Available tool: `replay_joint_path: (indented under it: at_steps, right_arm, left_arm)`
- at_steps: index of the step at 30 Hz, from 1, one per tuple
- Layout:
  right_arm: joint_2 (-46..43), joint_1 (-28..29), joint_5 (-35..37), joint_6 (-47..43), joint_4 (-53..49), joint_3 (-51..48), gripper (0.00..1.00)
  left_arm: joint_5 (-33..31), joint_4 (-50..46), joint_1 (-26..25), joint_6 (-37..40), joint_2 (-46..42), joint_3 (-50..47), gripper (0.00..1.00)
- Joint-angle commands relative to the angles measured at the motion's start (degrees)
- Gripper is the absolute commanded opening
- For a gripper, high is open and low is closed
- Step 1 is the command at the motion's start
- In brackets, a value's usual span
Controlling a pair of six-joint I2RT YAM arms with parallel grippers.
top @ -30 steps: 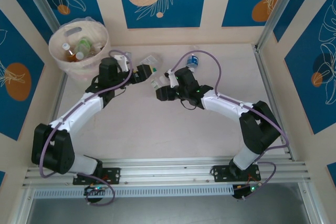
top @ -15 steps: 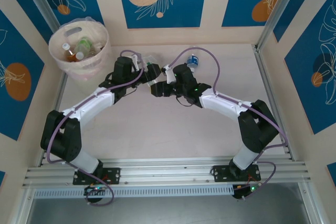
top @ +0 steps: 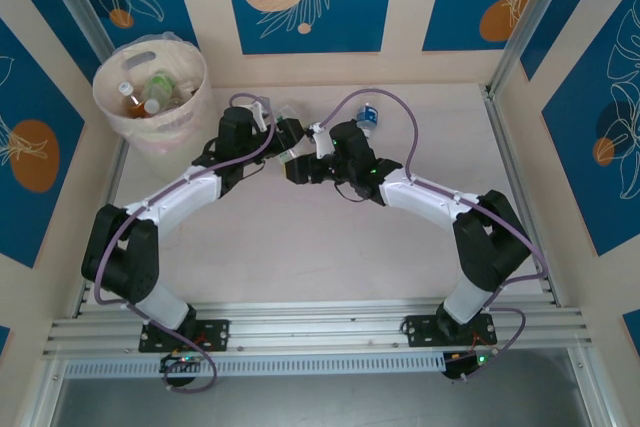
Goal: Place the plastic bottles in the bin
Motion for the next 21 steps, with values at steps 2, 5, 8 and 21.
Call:
replay_joint_path:
  at_steps: [2,5,8,21]
  right_arm:
    - [-4.1,0.1,-2.8,-3.9,-0.9,2.1,0.91]
    - [-5.6,0.1,-1.2,-5.9,-1.6,1.8,1.0]
    - [-7.9,-0.1,-0.1,-8.8,-1.6,0.7,0.99]
    - [-15.2,-3.7,15.3,-3.7,0.6,-5.1,0.99]
  left_arm:
    - [4.0,4.4,0.9,0.7,-0.7,-0.9,0.47]
    - [2.5,3.9,1.2,1.6,-2.3,-1.9,0.46]
    - [1.2,3.4,1.5,2.5,-3.8,-2.8,0.46]
    - [-1.1,-2.0,3.0,4.8,-7.3,-3.2,0.28]
